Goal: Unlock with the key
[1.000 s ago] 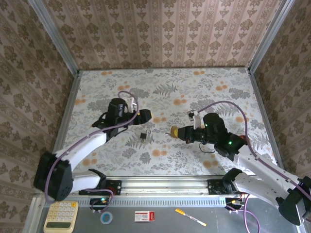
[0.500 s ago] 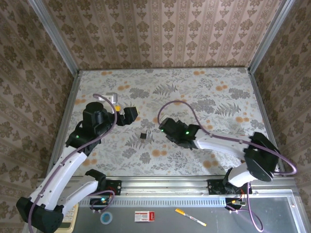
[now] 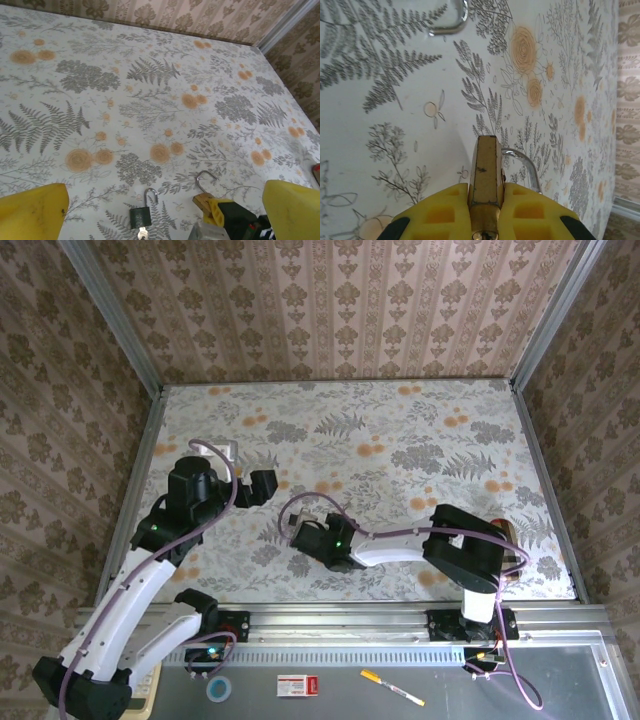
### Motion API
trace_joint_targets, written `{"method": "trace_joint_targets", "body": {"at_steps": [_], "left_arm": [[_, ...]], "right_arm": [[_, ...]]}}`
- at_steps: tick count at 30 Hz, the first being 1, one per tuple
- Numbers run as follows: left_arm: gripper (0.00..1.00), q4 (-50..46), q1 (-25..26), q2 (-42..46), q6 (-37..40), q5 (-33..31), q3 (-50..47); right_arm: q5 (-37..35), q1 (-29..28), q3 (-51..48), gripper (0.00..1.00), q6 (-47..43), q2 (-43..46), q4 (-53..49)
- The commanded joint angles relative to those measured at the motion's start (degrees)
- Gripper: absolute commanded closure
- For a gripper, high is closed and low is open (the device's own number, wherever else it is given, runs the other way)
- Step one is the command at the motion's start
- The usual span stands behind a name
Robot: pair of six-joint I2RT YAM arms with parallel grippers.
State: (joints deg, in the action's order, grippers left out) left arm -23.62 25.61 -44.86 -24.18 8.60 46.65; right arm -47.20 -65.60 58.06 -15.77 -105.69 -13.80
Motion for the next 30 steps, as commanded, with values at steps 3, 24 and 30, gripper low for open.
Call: {"method": "trace_joint_targets", "body": {"at_steps": [3,24,30], "left_arm": [[0.0,0.39,-1.3,1.08,0.81,0.14,-1.47],[0.0,-1.51,-2.57,1.36,1.88,1.24,-0.08],[0.0,-1.48,-2.84,1.62,1.27,1.85,-0.31]], "right_arm": [[-4.2,-0.9,0.42,0.91,-0.74,-3.1,3.34],[12.33,-0.18,2.68,0.27,20.05,17.23,-16.15],[30.13,9.05,4.28,0.25,32.97,24.21,-20.18]]}}
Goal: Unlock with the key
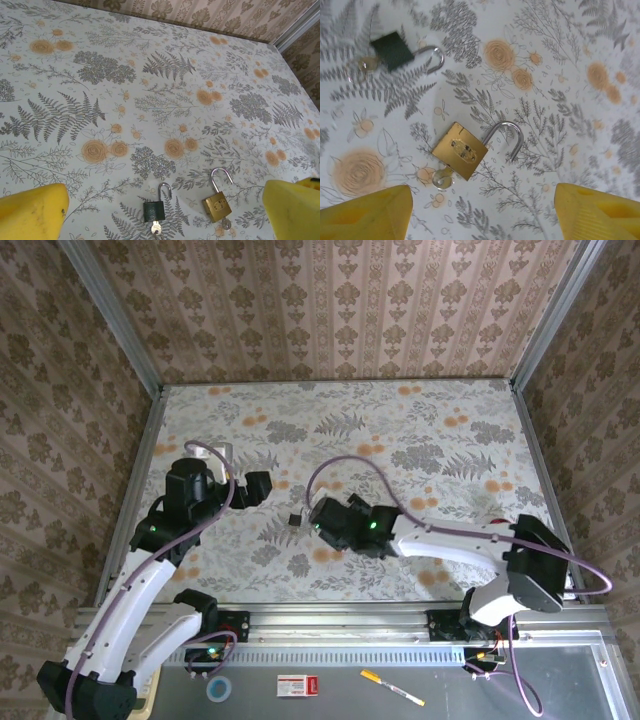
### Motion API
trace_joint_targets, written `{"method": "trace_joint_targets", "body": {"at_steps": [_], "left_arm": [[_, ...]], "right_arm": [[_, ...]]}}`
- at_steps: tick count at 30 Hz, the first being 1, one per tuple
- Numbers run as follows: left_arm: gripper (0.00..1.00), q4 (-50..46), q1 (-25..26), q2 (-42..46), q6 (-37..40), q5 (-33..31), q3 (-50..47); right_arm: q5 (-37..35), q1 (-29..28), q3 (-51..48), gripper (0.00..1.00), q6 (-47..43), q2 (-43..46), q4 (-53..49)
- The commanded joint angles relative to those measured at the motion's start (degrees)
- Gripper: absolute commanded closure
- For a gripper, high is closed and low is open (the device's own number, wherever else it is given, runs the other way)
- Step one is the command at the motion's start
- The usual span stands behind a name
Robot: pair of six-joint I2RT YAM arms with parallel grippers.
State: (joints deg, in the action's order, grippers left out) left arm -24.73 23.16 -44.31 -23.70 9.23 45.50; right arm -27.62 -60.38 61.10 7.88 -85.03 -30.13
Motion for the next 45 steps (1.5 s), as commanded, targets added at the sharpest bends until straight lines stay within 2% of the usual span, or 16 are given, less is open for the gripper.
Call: {"method": "trace_joint_targets", "body": {"at_steps": [1,4,9,14,21,28,37,45], "left_arm": [[0.0,-0.28,-0.39,1.07,0.72,1.38,0.62],[0.0,0.59,-0.37,1.27,0.07,2.23,-0.52],[0.0,0.61,1.8,1.34,-0.81,1.58,-2.8],[0.0,-0.05,9.21,1.82,-1.36,-4.57,-5.72],[0.0,1.35,10.77,3.25,-3.28,-5.54,-8.57],[0.0,1.9,10.82,3.44,-3.11,-4.75,-9.19],[0.0,3.41,10.77,4.06,-3.28,-3.59,-10.76],[0.0,3.68,10.77,4.5,-3.64,-3.58,-11.22]], "right_arm": [[13.93,5.49,0.67,0.25,11.28,4.43,-2.62],[22.62,9.32,-1.29,0.29,15.34,4.84,2.4],[28.27,14.07,-1.97,0.41,16.4,0.23,5.92],[30.56,17.71,-1.11,0.58,15.19,-4.35,8.24],[29.32,18.51,1.26,0.66,14.06,-11.21,8.26],[26.01,19.25,0.45,0.68,13.97,-16.65,11.68],[19.84,18.08,-2.91,0.59,16.88,-19.71,15.04],[18.48,16.36,-4.46,0.56,21.14,-15.96,14.23]]}}
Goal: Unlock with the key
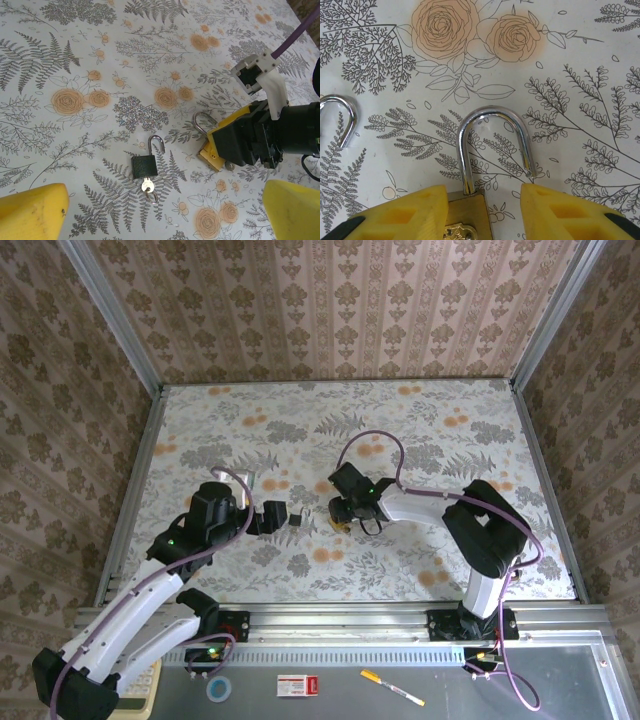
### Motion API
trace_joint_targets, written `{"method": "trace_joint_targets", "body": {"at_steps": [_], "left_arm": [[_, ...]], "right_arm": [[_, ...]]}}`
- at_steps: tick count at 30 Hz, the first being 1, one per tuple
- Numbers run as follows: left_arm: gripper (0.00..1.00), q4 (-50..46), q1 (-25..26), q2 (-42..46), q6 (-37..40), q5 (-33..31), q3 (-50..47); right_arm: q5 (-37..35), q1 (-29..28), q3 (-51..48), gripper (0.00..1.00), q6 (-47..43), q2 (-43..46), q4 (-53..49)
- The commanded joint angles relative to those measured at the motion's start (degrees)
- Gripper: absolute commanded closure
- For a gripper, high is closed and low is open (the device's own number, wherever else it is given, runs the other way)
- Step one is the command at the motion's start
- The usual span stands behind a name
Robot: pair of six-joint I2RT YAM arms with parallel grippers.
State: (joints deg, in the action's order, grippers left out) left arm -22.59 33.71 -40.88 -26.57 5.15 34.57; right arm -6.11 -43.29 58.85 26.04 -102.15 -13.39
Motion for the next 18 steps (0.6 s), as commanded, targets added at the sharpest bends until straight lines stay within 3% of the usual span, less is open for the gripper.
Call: {"method": "trace_joint_targets", "body": {"at_steps": [1,9,18], "left_arm": [[0.0,1.54,0.21,1.07,-0.65,0.4,-0.22],[0.0,1.69,0.12,0.24,0.34,-0.49,0.93],[0.0,0.64,-0.87,1.01,0.74,-0.94,0.67]], "right_arm": [[-3.19,-0.91,-2.49,0.55,3.85,2.19,-2.63],[-4.4,-2.51,-4.91,0.47,10.68,12.73,-2.4],[2.48,-2.42,-7.69,0.29,6.94,20.61,-3.85]]}}
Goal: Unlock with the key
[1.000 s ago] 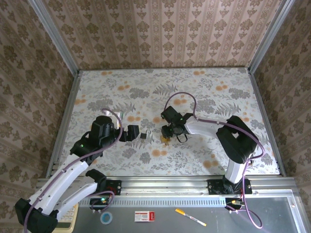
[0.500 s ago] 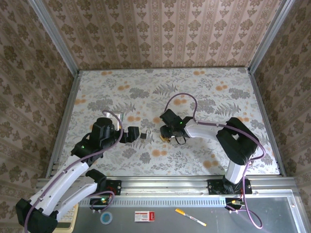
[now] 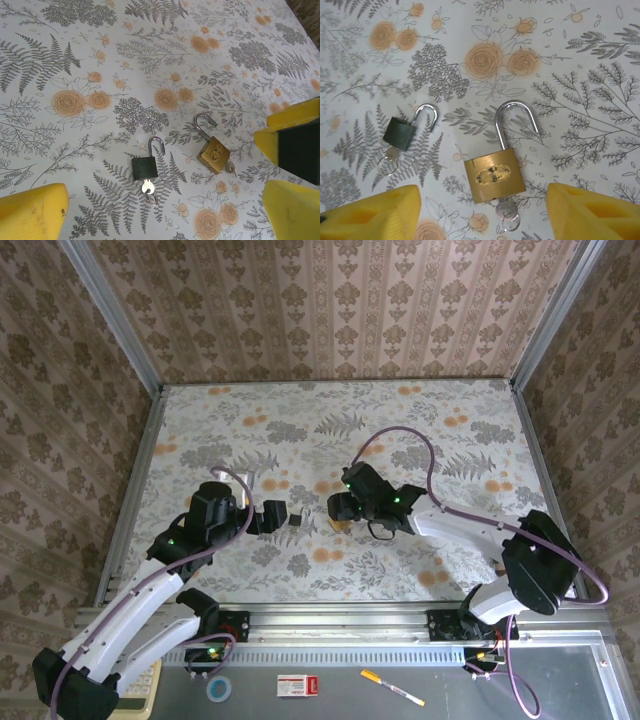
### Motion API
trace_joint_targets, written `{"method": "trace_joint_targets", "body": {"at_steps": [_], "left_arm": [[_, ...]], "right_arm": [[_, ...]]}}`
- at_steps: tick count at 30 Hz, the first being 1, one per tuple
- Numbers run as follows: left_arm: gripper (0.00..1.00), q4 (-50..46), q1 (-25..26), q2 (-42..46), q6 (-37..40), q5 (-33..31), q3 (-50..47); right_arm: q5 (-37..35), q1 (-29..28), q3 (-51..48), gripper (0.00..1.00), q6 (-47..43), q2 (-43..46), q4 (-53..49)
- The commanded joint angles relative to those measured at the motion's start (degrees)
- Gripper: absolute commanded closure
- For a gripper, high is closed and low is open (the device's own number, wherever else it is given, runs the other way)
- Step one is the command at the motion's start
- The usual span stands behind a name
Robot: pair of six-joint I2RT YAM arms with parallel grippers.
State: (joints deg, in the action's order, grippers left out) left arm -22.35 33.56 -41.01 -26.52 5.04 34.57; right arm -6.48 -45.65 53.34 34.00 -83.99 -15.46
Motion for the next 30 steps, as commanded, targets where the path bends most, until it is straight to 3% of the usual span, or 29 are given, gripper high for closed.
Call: {"method": "trace_joint_targets", "body": {"at_steps": [1,6,15,25,30], "left_arm": [[0.0,0.29,-1.13,1.59,0.57,-0.91,0.44],[0.0,-0.86,-4.16,4.32,0.17,0.06,-0.31],[0.0,-6.05,-6.57,9.04,1.25,-0.46,0.24],[0.0,-8.26,-7.02,10.6,1.31,-0.19,0.81],[0.0,-8.78,-8.94,11.37,1.96,-0.12,0.5]], "right_arm": [[3.74,-0.07,-2.87,0.27,-2.22,3.1,-1.52],[5.6,-0.03,0.21,0.24,-9.19,-2.39,-6.81],[2.87,-1.78,8.99,0.19,-12.81,-14.83,-12.29],[-3.18,-2.6,18.22,0.28,-10.56,-25.41,-20.03],[-5.47,-2.52,18.82,0.38,-6.82,-26.41,-21.45]]}}
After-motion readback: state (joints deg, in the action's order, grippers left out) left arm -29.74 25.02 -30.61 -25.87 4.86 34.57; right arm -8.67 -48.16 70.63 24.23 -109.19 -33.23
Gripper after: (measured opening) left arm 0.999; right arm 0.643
